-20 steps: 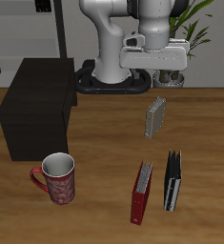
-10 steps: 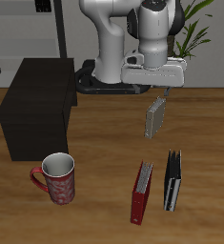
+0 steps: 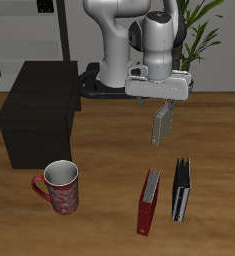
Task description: Place the yellow book upright on top of the shelf and place the red mug on top of the shelf
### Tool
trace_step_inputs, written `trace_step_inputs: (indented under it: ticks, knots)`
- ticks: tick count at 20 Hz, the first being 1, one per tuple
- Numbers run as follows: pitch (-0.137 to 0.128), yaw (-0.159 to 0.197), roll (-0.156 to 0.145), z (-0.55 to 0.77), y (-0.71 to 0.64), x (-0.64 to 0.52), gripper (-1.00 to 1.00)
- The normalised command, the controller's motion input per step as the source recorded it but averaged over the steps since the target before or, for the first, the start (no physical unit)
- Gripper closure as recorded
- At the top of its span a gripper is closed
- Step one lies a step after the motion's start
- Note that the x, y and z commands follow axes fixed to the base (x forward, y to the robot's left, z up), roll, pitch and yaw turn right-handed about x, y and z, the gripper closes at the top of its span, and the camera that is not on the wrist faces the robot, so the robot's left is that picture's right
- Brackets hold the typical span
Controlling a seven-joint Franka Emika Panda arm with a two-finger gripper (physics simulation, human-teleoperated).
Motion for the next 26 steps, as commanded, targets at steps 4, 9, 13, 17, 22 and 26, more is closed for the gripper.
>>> trace_step_inputs:
  ticks: [4, 9, 13, 17, 22, 26]
  knots:
    - [-0.069, -0.025, -0.022, -0.21, 0.09, -0.25, -1.00]
    - [-0.081, 0.047, 0.043, -0.18, 0.23, -0.30, -1.00]
    - [0.048, -0.017, 0.019, -0.21, 0.09, 0.04, -1.00]
    - [0.047, -0.011, -0.003, -0.24, 0.03, 0.13, -1.00]
    - [0.072, -0.003, 0.001, -0.26, -0.02, 0.14, -1.00]
    - [0.048, -0.011, 0.014, -0.12, -0.02, 0.02, 1.00]
